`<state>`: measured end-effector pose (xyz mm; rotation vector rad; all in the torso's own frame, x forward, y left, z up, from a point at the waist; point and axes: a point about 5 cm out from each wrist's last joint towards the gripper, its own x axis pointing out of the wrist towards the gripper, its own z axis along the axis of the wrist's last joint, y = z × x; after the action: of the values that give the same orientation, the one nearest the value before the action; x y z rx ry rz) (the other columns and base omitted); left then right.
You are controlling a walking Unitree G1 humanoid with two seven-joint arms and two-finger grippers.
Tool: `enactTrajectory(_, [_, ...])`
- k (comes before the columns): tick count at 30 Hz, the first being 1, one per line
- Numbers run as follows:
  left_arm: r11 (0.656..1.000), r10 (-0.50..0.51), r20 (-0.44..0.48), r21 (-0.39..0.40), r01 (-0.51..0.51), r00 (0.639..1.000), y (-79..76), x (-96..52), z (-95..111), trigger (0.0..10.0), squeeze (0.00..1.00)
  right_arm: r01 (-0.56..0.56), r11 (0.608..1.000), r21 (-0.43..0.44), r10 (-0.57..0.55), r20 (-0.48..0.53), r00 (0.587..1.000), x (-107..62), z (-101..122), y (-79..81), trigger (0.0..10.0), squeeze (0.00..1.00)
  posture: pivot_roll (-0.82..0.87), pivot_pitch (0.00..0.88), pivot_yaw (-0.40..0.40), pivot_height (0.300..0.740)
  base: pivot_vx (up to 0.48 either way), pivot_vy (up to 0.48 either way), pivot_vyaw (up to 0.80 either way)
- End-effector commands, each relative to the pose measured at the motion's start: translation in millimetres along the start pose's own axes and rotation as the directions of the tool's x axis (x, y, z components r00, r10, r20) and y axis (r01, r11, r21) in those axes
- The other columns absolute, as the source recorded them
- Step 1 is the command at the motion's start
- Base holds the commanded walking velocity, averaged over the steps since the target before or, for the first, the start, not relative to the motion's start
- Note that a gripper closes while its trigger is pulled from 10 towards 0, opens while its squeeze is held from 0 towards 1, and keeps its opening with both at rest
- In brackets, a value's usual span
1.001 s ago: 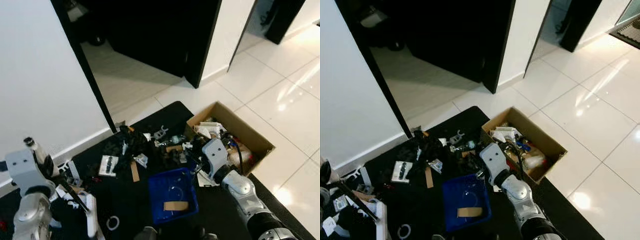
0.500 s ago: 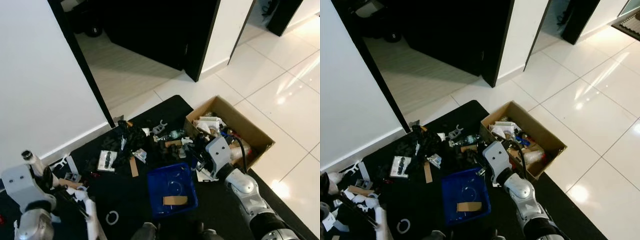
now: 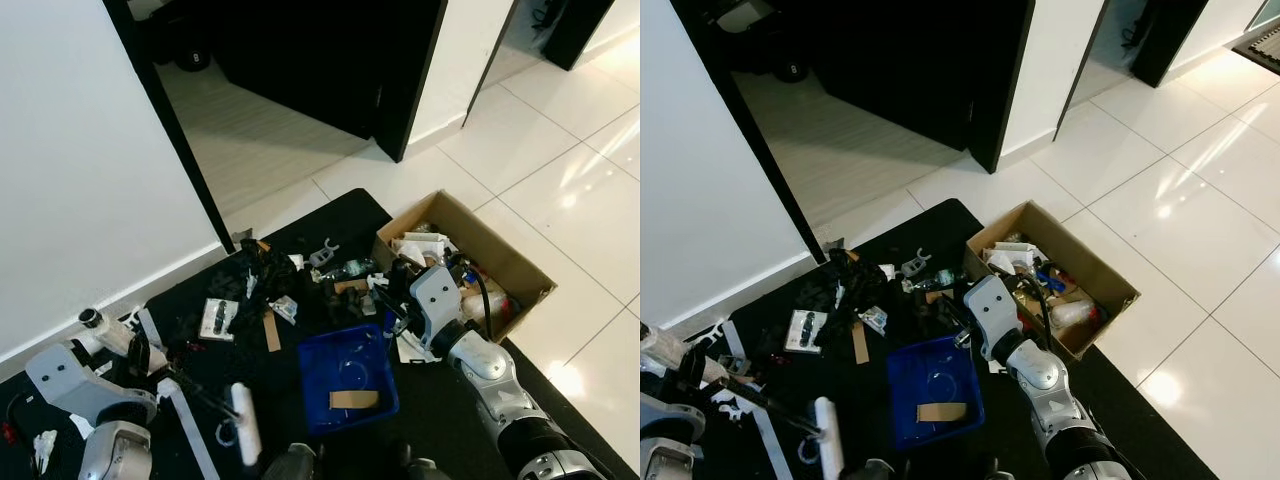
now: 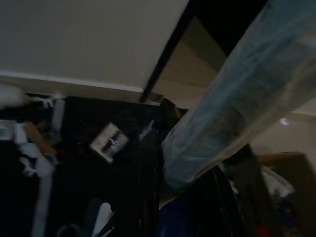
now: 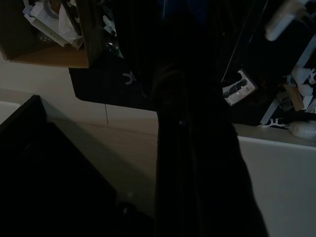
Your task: Sweep floor
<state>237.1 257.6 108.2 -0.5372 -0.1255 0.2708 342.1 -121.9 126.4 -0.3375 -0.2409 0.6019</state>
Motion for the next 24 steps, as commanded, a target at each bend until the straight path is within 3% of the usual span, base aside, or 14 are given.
enactTrajectory(1, [0.993,-0.075,-0.013,-0.095,0.073,0.997,-13.4,0.9,-2,10.0,0.00,-0.005,1.000,-0.010,0.004,-0.046,0.999,-6.5,-9,1.5,10.0,0.00,0.16,0.395,-0.007,0.740,0.000,0.000,0.00])
enactTrajectory(5, [0.994,-0.112,0.028,0.007,0.111,0.993,-11.1,6.7,25,10.0,0.00,-0.001,1.000,-0.010,0.001,-0.045,0.999,-6.6,-9,1.6,10.0,0.00,0.16,0.390,-0.004,0.740,0.000,0.000,0.00])
enactTrajectory(7, [0.982,-0.143,0.035,0.132,0.137,0.989,-9.4,8.1,38,10.0,0.00,0.000,1.000,-0.009,0.000,-0.044,0.999,-6.8,-10,1.6,10.0,0.00,0.16,0.388,-0.002,0.740,0.000,0.000,0.00])
enactTrajectory(11, [0.906,-0.193,0.029,0.390,0.167,0.981,-3.7,7.9,62,10.0,0.00,0.000,1.000,-0.009,-0.001,-0.045,0.999,-7.5,-10,1.8,10.0,0.00,0.17,0.385,0.001,0.740,0.000,0.000,0.00])
enactTrajectory(15, [0.870,-0.198,0.031,0.465,0.162,0.980,1.6,7.0,75,10.0,0.00,-0.001,1.000,-0.009,0.000,-0.048,0.999,-8.0,-11,1.8,10.0,0.00,0.17,0.382,-0.001,0.740,0.000,0.000,0.00])
enactTrajectory(19, [0.856,-0.187,0.032,0.496,0.147,0.982,5.8,8.5,78,10.0,0.00,-0.002,1.000,-0.009,0.001,-0.050,0.999,-7.9,-11,2.0,10.0,0.00,0.17,0.380,-0.004,0.740,0.000,0.000,0.00])
enactTrajectory(22, [0.844,-0.161,0.009,0.520,0.133,0.987,11.7,10.6,71,10.0,0.00,-0.004,1.000,-0.008,0.004,-0.050,0.999,-6.8,-11,2.6,10.0,0.00,0.17,0.377,-0.007,0.740,0.000,0.000,0.00])
enactTrajectory(24, [0.829,-0.108,-0.060,0.545,0.123,0.992,24.4,8.7,47,10.0,0.00,-0.007,1.000,-0.011,0.007,-0.047,0.999,-5.3,-10,2.9,10.0,0.00,0.16,0.373,-0.009,0.740,0.000,0.000,0.00])
